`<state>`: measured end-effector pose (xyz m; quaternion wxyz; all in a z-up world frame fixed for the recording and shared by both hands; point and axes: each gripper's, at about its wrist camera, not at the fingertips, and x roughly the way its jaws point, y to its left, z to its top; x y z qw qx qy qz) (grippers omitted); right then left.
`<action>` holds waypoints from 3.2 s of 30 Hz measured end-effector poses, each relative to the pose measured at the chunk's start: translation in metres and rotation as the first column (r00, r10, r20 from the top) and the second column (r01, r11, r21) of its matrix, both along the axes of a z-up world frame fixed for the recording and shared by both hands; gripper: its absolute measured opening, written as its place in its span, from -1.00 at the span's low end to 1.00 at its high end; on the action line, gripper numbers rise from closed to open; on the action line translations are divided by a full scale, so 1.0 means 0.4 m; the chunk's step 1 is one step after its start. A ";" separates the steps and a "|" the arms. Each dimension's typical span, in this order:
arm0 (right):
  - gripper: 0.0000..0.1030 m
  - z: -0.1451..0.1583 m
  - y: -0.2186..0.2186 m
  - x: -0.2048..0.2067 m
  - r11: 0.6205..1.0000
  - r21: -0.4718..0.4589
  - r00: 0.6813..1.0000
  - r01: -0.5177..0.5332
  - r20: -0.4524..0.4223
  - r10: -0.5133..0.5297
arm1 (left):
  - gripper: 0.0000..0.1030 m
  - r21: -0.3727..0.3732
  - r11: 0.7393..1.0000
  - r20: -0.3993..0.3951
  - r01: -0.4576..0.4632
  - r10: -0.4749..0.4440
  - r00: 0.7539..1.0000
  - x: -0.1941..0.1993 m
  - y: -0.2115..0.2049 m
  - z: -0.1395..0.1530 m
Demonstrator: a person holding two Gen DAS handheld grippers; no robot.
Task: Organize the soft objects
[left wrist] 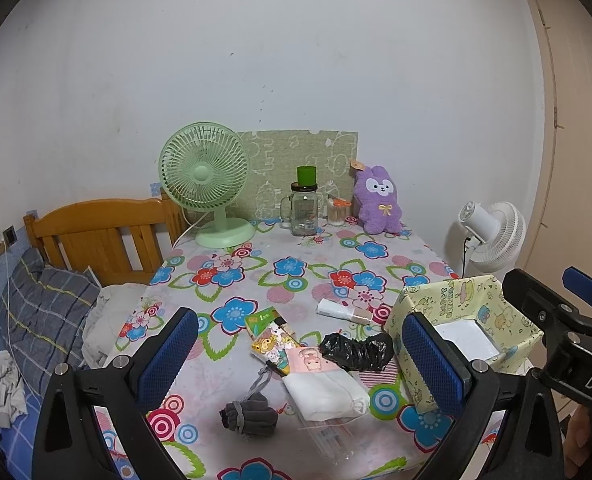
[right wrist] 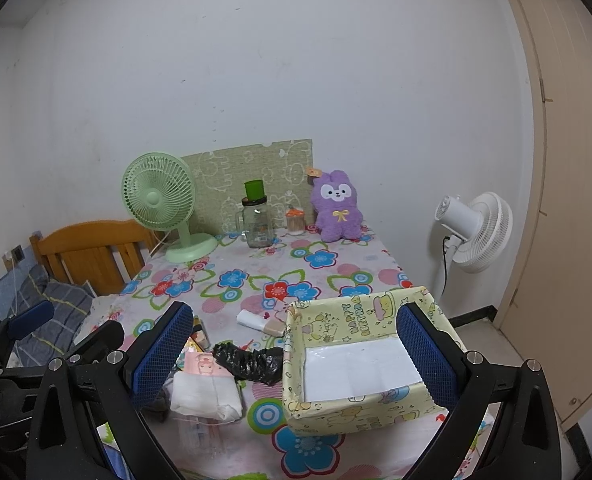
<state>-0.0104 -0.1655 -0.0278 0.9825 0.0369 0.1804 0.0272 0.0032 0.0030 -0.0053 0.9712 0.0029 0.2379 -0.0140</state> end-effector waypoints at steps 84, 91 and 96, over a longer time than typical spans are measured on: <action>0.80 -0.405 0.279 0.276 0.984 0.079 0.906 -0.157 -0.386 0.175 | 0.54 -0.008 0.999 -0.351 -0.032 0.027 0.936 0.186 0.145 -0.410; 0.73 -0.428 0.286 0.293 0.981 0.100 0.886 -0.167 -0.420 0.194 | 0.25 -0.033 0.999 -0.376 -0.005 -0.007 0.927 0.197 0.131 -0.425; 0.62 -0.428 0.287 0.293 0.979 0.108 0.885 -0.173 -0.419 0.203 | 0.16 -0.026 1.000 -0.378 -0.005 -0.005 0.926 0.200 0.127 -0.422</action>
